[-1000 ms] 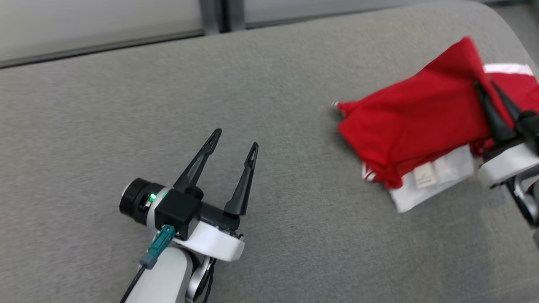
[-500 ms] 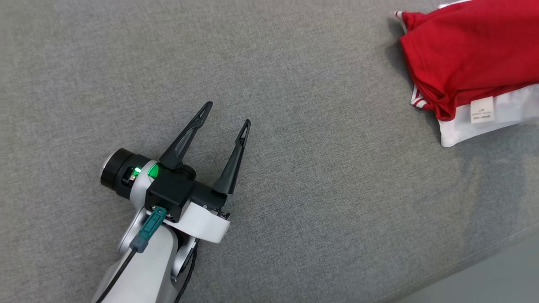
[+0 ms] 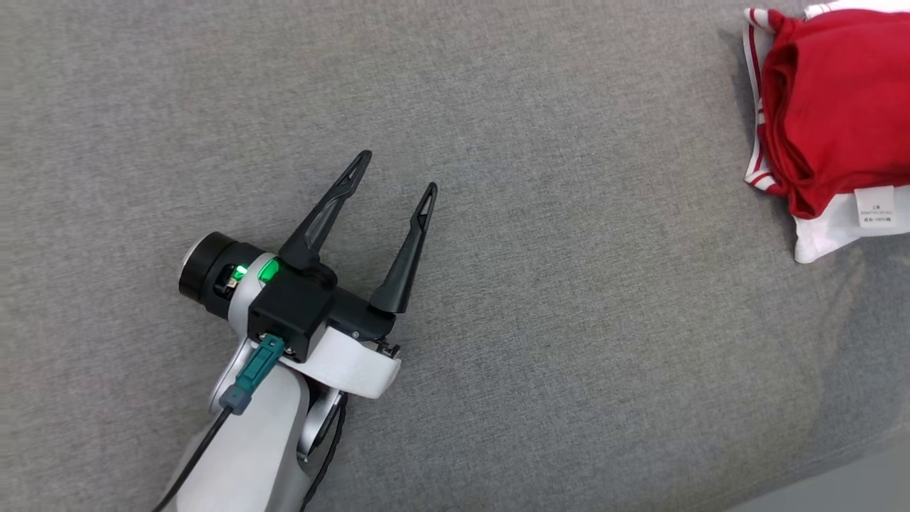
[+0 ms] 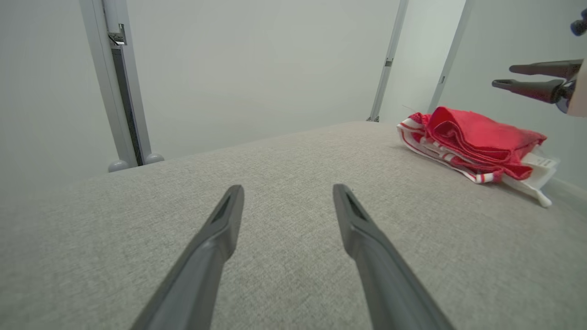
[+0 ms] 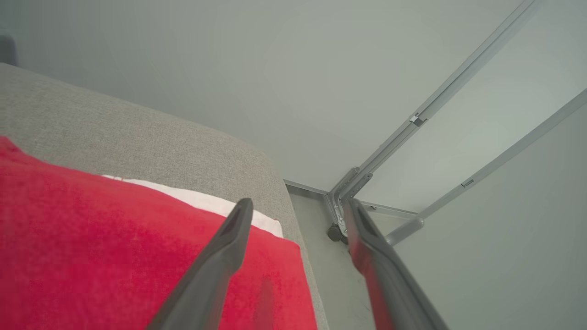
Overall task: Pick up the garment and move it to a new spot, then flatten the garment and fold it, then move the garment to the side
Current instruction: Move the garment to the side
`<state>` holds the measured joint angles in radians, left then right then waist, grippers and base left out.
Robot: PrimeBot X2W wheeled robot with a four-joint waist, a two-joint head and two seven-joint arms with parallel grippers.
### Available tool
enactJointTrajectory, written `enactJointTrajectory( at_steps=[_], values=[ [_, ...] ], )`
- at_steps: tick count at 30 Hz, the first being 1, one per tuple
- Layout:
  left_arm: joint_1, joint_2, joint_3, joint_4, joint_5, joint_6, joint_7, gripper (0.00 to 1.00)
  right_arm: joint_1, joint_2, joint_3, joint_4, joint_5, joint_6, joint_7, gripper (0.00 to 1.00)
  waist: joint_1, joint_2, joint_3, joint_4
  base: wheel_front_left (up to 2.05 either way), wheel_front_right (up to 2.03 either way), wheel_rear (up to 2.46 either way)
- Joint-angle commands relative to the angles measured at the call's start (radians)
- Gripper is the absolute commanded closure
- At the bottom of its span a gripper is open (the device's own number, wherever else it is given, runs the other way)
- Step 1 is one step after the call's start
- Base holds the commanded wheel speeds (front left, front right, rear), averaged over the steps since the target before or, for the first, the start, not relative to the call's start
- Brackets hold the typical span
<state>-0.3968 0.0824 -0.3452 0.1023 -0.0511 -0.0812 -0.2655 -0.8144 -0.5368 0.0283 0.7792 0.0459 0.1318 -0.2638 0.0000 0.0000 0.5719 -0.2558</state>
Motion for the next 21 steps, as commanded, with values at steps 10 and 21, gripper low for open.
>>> enactJointTrajectory(
  at_steps=[10,21],
  values=[
    [0.064,-0.024,0.042,-0.006,-0.076,0.032,0.002,0.00,0.102,0.089,0.004,-0.159,0.060,-0.002,-0.001,0.00,0.0000,0.0000,-0.191,0.138,0.00,0.00,0.00],
    [0.180,-0.030,0.140,-0.037,-0.139,0.068,0.002,0.00,0.334,0.247,0.028,-0.420,0.203,-0.002,-0.001,0.00,0.0000,0.0000,-0.386,0.270,0.00,0.00,0.00]
  ],
)
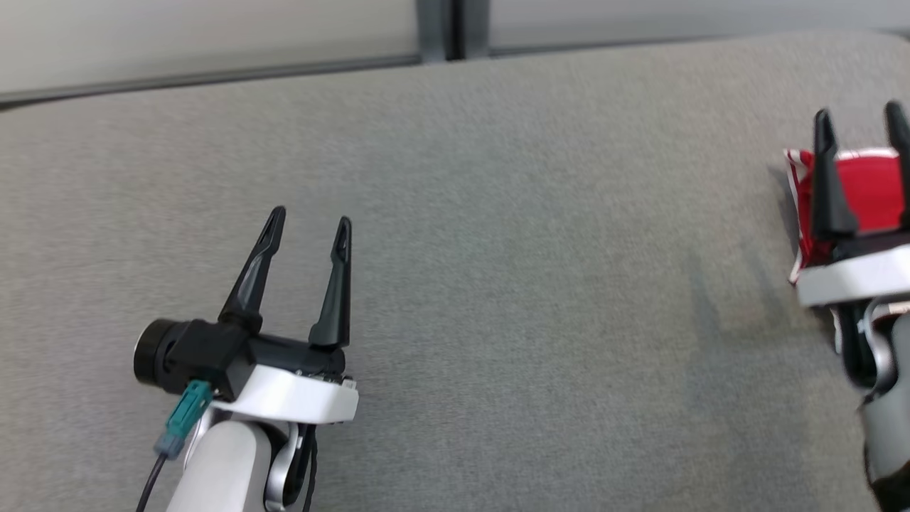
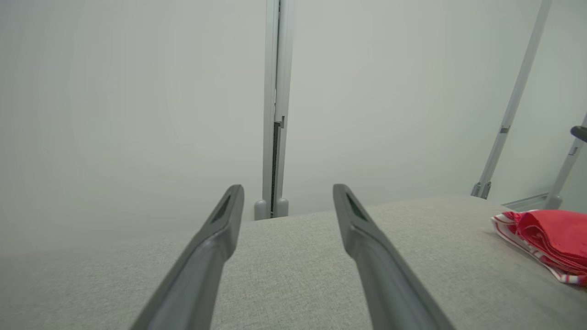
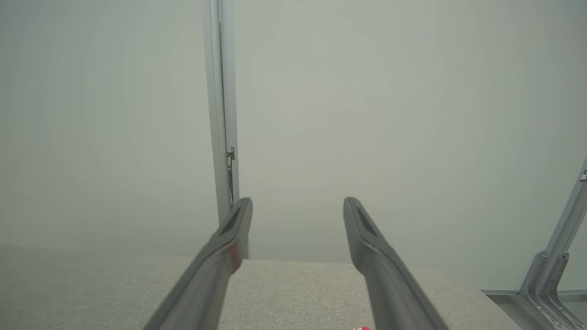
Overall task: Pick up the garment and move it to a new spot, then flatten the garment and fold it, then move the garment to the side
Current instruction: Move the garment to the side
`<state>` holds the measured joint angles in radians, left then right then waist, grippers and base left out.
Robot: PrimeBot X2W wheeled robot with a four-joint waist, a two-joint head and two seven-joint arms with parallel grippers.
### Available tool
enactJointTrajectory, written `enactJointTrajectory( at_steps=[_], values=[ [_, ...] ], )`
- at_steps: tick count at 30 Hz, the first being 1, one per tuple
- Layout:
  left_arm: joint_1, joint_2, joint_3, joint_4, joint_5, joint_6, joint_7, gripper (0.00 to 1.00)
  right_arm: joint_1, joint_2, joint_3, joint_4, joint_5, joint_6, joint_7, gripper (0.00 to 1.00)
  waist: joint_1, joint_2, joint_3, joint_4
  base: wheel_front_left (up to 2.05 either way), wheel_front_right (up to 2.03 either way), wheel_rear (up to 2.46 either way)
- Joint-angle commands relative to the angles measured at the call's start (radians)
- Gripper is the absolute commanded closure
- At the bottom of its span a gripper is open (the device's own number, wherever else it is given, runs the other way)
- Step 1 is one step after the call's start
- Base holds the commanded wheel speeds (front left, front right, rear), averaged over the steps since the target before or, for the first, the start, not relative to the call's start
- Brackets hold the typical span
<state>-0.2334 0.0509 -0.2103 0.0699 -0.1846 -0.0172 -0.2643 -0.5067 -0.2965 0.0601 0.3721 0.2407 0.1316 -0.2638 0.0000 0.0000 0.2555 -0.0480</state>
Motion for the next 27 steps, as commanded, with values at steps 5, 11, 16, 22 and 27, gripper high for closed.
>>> enactJointTrajectory(
  at_steps=[5,11,16,22,27],
  values=[
    [0.074,0.001,0.028,0.004,-0.026,0.011,0.001,0.00,0.141,0.082,-0.020,-0.094,0.014,-0.002,-0.001,0.00,0.0000,0.0000,-0.136,0.098,0.00,0.00,0.00],
    [0.128,0.002,0.042,0.038,-0.056,0.004,0.001,0.00,0.277,0.167,-0.044,-0.163,-0.020,-0.002,-0.001,0.00,0.0000,0.0000,-0.188,0.126,0.00,0.00,0.00],
    [0.183,0.002,0.058,0.098,-0.109,0.010,0.001,0.00,0.389,0.215,-0.031,-0.207,-0.052,-0.002,-0.001,0.00,0.0000,0.0000,-0.213,0.129,0.00,0.00,0.00],
    [0.200,0.002,0.062,0.130,-0.077,0.001,0.001,0.00,0.435,0.235,-0.025,-0.223,-0.073,-0.002,-0.001,0.00,0.0000,0.0000,-0.223,0.121,0.00,0.00,0.00],
    [0.209,0.001,0.077,0.086,-0.055,0.035,0.001,0.00,0.443,0.242,-0.021,-0.226,-0.080,-0.002,-0.001,0.00,0.0000,0.0000,-0.223,0.116,0.00,0.00,0.00]
  ],
)
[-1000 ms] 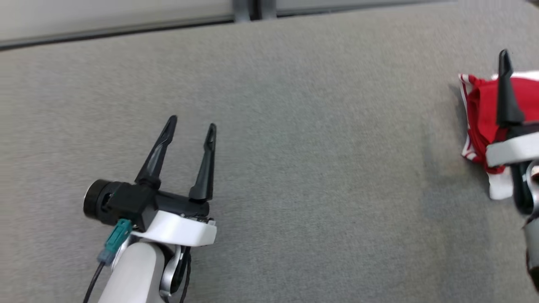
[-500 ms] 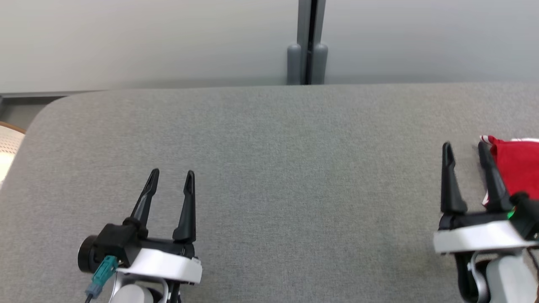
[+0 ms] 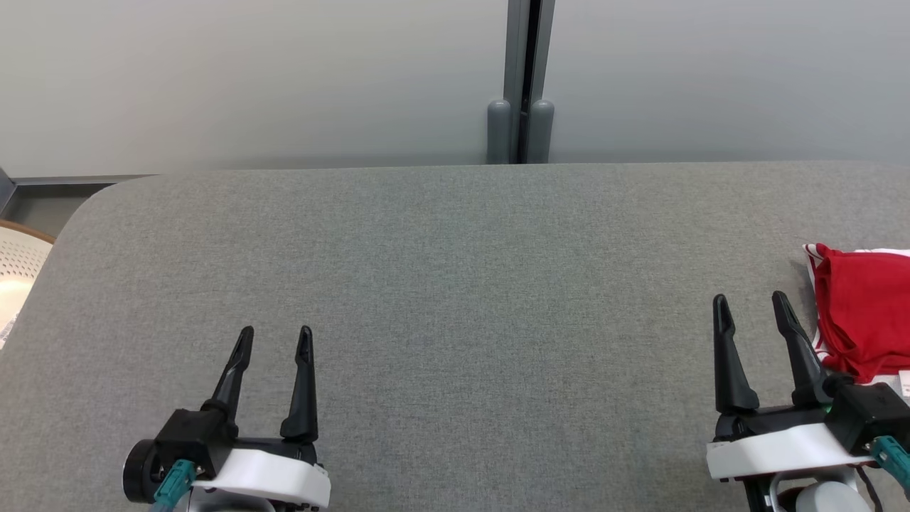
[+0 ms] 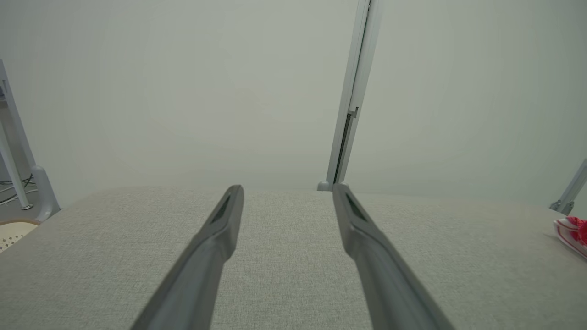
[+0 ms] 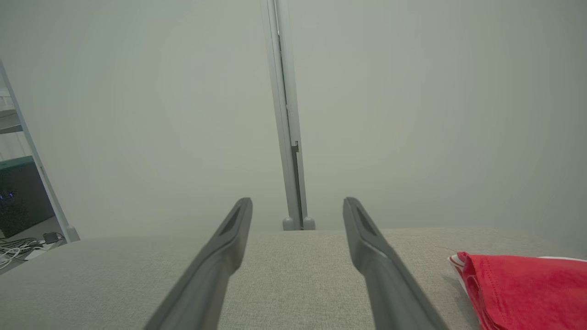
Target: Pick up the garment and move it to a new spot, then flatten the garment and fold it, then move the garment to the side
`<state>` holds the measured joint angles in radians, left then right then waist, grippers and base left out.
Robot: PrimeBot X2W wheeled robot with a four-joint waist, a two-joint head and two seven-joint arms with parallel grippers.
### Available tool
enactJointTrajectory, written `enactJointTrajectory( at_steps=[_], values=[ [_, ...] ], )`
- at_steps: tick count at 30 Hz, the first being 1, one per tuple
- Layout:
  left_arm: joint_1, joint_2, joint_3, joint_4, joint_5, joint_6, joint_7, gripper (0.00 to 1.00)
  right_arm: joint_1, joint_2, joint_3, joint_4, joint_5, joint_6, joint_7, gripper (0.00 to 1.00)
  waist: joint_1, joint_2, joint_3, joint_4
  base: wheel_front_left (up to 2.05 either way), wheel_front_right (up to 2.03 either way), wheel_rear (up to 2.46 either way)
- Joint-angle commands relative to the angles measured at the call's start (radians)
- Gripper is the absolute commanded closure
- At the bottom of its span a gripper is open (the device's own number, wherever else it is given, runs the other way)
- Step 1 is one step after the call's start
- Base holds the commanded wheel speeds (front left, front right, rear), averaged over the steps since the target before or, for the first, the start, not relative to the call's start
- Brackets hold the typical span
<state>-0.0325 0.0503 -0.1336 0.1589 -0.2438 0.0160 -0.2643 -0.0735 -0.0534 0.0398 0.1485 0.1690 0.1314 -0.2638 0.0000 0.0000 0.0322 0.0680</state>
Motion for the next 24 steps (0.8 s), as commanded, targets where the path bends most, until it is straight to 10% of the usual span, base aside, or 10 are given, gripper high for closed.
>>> enactJointTrajectory(
  at_steps=[1,24],
  values=[
    [0.008,0.002,-0.001,-0.008,0.007,0.006,0.001,0.00,0.009,0.000,0.000,-0.001,-0.008,-0.002,-0.001,0.00,0.0000,0.0000,0.000,-0.001,0.00,0.00,0.00],
    [0.015,0.002,0.003,0.024,-0.067,-0.051,0.001,0.00,-0.002,0.002,0.016,0.001,0.005,-0.001,-0.001,0.00,0.0000,0.0000,-0.001,-0.017,0.00,0.00,0.00]
  ],
)
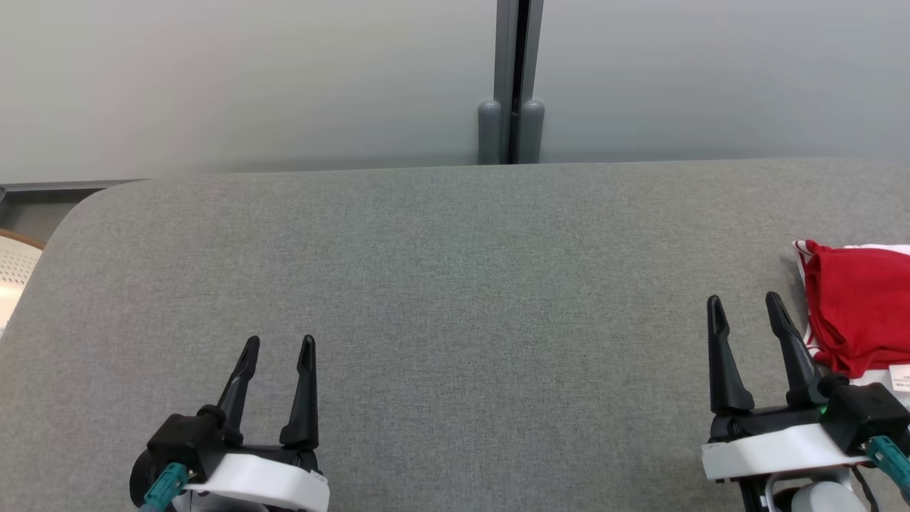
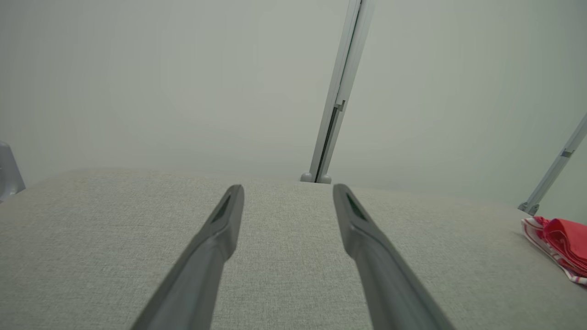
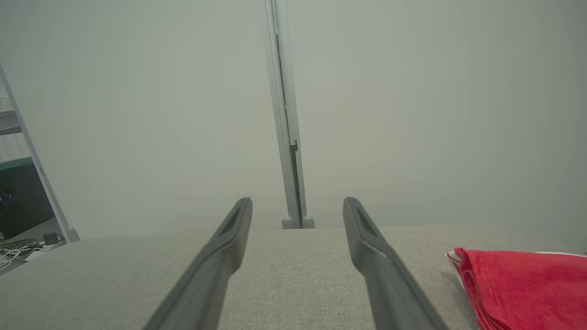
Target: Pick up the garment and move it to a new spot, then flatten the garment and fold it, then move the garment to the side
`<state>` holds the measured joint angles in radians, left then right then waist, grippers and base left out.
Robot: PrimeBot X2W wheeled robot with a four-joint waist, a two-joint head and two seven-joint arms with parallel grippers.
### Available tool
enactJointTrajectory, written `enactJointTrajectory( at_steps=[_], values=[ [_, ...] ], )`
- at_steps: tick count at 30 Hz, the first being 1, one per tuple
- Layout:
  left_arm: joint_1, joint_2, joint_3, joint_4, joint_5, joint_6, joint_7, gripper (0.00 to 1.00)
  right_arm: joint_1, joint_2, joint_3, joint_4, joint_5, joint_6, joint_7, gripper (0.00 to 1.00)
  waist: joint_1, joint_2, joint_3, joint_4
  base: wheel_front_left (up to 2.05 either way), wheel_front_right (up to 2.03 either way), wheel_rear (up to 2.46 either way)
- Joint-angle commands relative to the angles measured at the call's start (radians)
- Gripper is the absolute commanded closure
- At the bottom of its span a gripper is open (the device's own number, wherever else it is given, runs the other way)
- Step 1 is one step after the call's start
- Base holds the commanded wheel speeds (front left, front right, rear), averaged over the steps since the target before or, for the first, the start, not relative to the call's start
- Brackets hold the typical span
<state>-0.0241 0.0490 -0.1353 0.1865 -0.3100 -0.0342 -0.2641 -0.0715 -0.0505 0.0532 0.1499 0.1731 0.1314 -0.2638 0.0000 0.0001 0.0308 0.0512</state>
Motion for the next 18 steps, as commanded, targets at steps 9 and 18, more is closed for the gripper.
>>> enactJointTrajectory(
  at_steps=[9,18],
  values=[
    [0.009,0.003,0.015,-0.022,0.013,0.000,0.001,0.00,-0.008,-0.001,-0.001,0.005,0.010,-0.002,-0.001,0.00,0.0000,-0.0001,0.001,0.000,0.00,0.00,0.00],
    [0.005,-0.001,0.025,0.004,-0.060,0.003,0.016,1.00,0.015,0.001,-0.004,0.024,0.086,0.000,0.015,1.00,0.0000,-0.0001,0.000,-0.001,0.00,0.00,0.00]
  ],
)
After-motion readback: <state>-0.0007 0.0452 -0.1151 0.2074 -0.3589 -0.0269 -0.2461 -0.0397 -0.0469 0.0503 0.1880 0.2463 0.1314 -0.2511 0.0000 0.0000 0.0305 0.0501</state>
